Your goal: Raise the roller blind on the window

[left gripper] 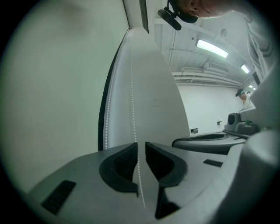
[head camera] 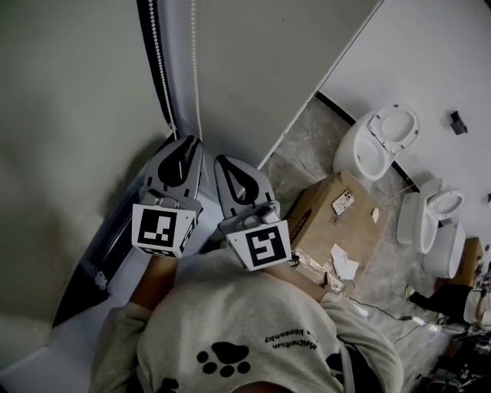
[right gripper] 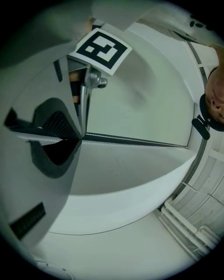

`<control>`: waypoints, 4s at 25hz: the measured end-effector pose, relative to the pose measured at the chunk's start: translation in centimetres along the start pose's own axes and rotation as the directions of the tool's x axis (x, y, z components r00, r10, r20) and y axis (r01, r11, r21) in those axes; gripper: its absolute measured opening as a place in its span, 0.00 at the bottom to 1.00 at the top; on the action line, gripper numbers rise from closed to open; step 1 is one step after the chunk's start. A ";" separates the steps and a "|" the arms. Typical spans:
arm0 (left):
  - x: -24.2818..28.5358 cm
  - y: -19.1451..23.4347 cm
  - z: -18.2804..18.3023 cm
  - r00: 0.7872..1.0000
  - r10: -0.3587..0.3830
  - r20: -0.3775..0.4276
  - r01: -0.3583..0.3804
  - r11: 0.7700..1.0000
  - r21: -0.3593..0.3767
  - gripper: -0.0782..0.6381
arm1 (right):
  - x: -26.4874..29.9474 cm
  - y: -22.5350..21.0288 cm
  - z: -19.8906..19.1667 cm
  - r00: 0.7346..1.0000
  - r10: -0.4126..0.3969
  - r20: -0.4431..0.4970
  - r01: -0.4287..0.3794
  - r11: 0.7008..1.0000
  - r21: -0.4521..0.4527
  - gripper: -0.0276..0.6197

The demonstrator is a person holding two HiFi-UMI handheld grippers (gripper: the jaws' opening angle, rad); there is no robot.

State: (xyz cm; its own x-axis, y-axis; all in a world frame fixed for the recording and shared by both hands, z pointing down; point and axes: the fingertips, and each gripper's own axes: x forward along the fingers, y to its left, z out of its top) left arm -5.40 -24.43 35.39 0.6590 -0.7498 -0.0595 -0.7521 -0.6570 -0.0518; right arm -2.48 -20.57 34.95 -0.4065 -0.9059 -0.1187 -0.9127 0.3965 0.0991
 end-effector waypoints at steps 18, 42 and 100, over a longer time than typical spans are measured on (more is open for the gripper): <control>4.5 1.3 -0.5 0.991 -0.122 -0.054 0.122 0.992 -0.012 0.19 | 0.6 -0.6 -0.6 1.000 -0.011 -0.009 0.011 1.000 0.006 0.05; 0.0 -1.7 -1.4 0.980 -0.182 -0.077 0.181 0.983 -0.013 0.12 | 2.6 0.4 5.0 0.986 0.163 0.021 -0.163 0.987 0.005 0.14; -2.6 -5.0 -8.6 0.995 -0.050 -0.081 0.042 0.994 -0.099 0.12 | 3.6 0.9 11.4 0.942 0.334 0.040 -0.336 0.941 0.043 0.07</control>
State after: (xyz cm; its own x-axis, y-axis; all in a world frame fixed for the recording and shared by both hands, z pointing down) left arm -3.35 -19.88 44.35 0.6939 -0.7197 0.0239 -0.7199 -0.6926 0.0451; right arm -5.26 -21.78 23.39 -0.6895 -0.7145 -0.1185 -0.7241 0.6837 0.0906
